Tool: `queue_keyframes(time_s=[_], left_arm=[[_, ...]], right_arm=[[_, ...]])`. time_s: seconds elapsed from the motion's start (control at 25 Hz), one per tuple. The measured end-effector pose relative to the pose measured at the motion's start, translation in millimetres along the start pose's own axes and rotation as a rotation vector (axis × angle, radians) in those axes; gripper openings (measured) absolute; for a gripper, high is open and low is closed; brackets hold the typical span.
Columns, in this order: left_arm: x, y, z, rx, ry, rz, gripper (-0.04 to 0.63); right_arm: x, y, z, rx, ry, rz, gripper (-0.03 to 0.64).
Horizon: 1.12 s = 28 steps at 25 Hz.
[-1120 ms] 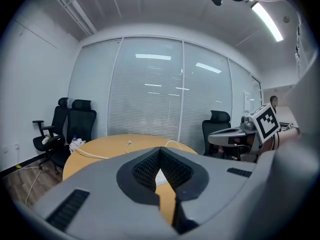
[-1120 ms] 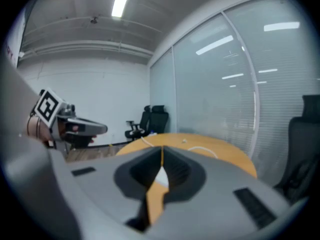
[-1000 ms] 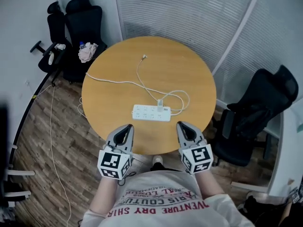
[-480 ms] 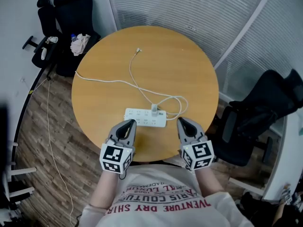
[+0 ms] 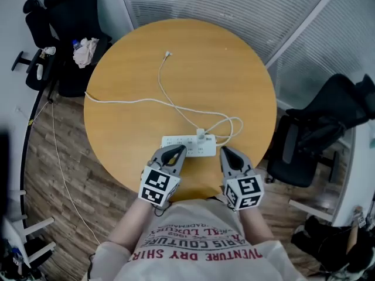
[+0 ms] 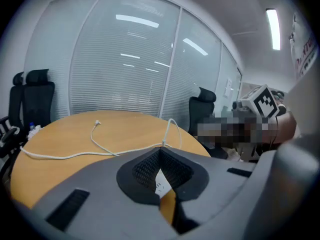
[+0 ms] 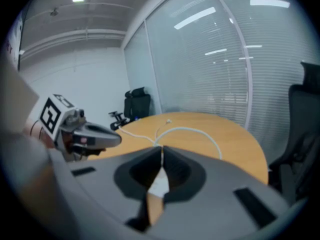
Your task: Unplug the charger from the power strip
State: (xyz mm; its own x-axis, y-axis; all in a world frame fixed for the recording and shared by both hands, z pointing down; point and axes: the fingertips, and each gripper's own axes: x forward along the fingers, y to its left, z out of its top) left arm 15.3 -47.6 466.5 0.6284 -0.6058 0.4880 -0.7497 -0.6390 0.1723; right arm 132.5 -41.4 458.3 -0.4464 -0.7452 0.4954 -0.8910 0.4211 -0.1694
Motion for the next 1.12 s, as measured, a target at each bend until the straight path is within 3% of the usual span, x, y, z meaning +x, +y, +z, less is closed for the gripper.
queue_keyframes(time_s=[0.24, 0.52, 0.76, 0.92, 1.0, 1.12], left_arm=[[42, 5, -56, 0.129, 0.149, -0.189, 0.032], [74, 16, -108, 0.185, 0.291, -0.277, 0.032], [83, 18, -123, 0.24, 0.38, -0.29, 0.032], [86, 16, -123, 0.245, 0.389, -0.284, 0.032], [87, 15, -123, 0.247, 0.389, -0.286, 0.032], [86, 15, -123, 0.235, 0.395, -0.301, 0.032]], right_arm=[[18, 3, -23, 0.047, 0.052, -0.058, 0.029], [44, 11, -48, -0.022, 0.114, -0.059, 0.029], [61, 16, -68, -0.026, 0.181, -0.074, 0.029], [75, 13, -78, 0.003, 0.228, -0.079, 0.036], [82, 14, -83, 0.01, 0.254, -0.078, 0.156], [93, 15, -86, 0.019, 0.278, -0.091, 0.172]])
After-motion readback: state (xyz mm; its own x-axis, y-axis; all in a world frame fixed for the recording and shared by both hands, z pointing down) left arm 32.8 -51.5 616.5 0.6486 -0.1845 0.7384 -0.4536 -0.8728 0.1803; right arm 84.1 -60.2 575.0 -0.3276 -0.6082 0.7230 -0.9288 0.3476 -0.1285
